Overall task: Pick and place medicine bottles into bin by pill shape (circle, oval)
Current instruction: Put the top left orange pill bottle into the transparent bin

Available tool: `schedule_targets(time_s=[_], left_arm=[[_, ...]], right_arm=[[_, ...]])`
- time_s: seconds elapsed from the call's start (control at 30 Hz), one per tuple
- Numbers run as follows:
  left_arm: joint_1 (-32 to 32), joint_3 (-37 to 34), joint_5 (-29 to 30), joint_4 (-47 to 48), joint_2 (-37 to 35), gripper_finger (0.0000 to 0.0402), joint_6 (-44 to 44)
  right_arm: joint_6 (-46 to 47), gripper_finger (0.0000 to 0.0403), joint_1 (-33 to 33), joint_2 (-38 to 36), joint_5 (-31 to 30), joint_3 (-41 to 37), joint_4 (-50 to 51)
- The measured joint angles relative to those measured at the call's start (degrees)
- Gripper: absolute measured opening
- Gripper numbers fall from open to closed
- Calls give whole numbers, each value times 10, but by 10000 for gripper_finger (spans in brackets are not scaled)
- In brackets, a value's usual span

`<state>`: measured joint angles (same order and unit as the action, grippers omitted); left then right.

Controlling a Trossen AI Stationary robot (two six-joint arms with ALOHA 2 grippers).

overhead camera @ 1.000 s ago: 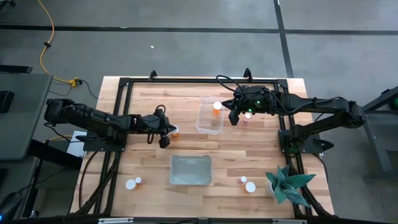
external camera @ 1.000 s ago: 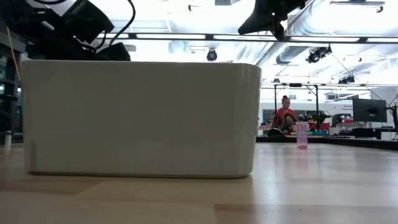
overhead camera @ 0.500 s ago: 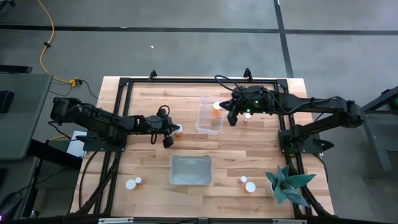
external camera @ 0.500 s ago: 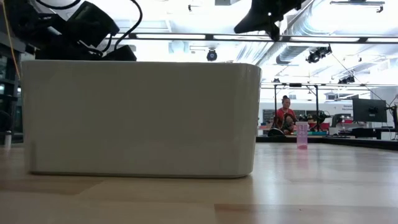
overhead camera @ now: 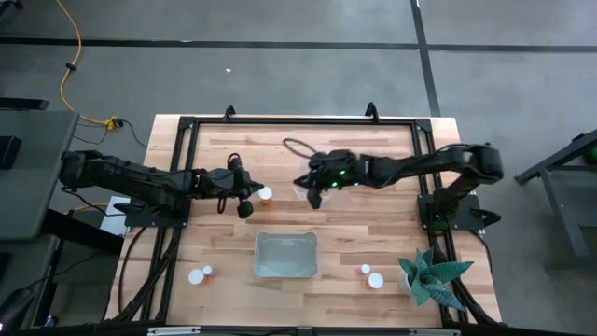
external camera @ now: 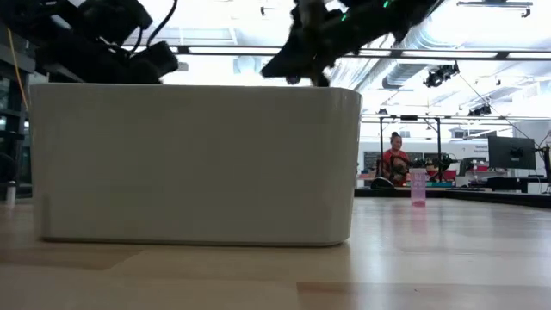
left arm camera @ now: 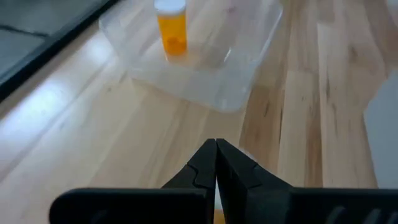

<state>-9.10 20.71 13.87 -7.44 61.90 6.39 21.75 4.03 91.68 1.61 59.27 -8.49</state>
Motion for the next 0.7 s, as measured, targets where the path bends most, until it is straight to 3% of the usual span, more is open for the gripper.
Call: schedule_targets(time_s=[0.33,0.7], left_arm=[[0,-5,-38,17,18,0,-11],[0,-5,-38,16,33,0,-16]], right_arm=[[63,0,-7,154,22,4,-149],[39,0,-3,273,30,144,-86]])
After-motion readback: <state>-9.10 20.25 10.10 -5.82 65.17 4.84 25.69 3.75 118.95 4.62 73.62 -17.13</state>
